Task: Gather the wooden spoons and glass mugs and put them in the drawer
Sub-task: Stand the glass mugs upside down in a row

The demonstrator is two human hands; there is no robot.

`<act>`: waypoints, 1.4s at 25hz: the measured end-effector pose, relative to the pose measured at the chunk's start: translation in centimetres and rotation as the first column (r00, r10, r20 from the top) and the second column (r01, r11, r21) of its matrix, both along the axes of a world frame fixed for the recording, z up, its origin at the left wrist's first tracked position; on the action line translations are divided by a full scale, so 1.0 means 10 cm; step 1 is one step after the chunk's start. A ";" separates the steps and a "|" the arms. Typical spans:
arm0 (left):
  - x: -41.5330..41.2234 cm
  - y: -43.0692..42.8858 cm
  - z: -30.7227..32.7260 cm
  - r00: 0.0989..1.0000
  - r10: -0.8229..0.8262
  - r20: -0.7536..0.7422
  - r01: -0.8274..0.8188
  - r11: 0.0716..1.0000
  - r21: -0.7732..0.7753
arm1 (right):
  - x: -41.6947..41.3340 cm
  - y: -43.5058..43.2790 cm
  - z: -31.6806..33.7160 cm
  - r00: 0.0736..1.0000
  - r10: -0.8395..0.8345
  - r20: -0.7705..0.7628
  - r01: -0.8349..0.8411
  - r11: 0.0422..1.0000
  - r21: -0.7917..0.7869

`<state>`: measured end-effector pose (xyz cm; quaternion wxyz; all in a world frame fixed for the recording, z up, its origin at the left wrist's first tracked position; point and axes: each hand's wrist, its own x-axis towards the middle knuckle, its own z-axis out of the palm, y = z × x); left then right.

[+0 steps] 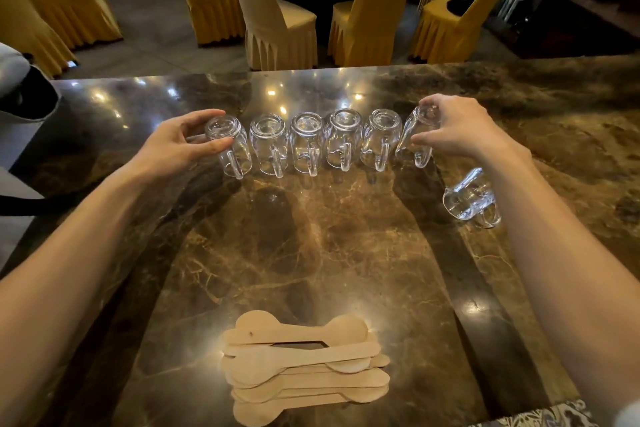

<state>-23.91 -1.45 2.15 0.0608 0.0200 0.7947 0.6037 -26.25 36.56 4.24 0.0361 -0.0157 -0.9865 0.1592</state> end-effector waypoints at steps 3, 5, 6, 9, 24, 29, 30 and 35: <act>-0.01 0.00 -0.01 1.000 -0.007 0.000 0.007 1.000 -0.008 | -0.04 0.00 -0.02 1.000 -0.008 -0.009 0.008 1.000 0.007; -0.02 0.00 0.00 1.000 -0.008 0.000 0.008 1.000 -0.010 | -0.05 0.01 -0.03 1.000 -0.009 -0.007 0.009 1.000 0.012; -0.02 0.00 -0.01 1.000 -0.014 -0.001 0.014 1.000 -0.012 | -0.05 0.01 -0.04 1.000 -0.008 -0.004 0.008 1.000 0.017; -0.05 0.00 -0.01 1.000 -0.023 0.011 0.023 1.000 -0.012 | -0.07 -0.01 -0.05 1.000 -0.003 0.003 0.003 1.000 0.022; -0.08 -0.05 -0.16 0.999 -0.041 -0.028 0.040 0.998 -0.047 | -0.04 -0.01 -0.11 1.000 0.021 0.007 -0.021 1.000 -0.001; 0.30 0.02 -0.46 0.968 0.154 -0.198 -0.219 0.903 -0.369 | 0.17 0.17 -0.04 0.999 -0.049 -0.002 0.048 0.983 -0.178; 0.44 0.06 -0.52 0.954 0.156 -0.257 -0.261 0.854 -0.451 | 0.25 0.26 -0.03 0.995 -0.095 -0.001 0.092 0.968 -0.233; 1.13 0.31 -0.77 0.952 -0.066 -0.299 -0.159 0.727 -0.668 | 0.72 0.70 -0.29 0.942 -0.328 0.074 0.320 0.807 -0.497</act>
